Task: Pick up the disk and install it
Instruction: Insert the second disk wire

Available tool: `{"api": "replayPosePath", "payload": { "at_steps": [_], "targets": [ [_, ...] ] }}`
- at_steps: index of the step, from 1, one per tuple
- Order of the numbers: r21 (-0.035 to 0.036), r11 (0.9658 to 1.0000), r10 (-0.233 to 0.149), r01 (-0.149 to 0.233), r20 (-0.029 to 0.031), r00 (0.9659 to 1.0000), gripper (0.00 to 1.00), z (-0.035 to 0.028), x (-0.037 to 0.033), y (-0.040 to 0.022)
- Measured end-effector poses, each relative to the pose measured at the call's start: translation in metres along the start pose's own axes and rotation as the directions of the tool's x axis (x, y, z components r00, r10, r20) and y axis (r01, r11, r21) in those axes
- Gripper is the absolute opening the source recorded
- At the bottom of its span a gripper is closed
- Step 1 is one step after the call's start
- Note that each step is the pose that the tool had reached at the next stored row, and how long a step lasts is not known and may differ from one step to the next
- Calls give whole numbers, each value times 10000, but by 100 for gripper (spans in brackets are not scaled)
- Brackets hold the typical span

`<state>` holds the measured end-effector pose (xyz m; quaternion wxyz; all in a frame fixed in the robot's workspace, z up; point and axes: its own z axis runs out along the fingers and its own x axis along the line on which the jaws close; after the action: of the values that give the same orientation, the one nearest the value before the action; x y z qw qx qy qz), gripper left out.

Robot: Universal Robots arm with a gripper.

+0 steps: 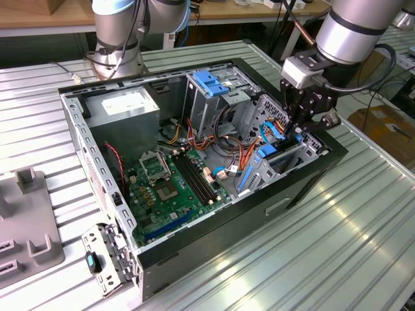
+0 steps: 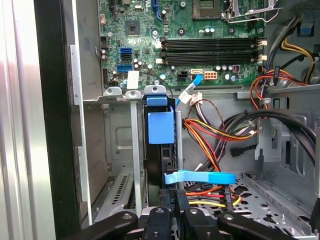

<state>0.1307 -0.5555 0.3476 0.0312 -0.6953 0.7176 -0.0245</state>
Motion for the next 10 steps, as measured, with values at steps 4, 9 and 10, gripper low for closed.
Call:
{"api": "replayPosePath", "payload": {
  "at_steps": [4, 9, 10],
  "targets": [
    [-1, 10000, -17, 17, -2, 10000, 16, 10, 0, 1],
    [-1, 10000, -41, 41, 1, 10000, 16, 22, 0, 2],
    [-1, 10000, -41, 41, 2, 10000, 16, 23, 0, 2]
  ]
}}
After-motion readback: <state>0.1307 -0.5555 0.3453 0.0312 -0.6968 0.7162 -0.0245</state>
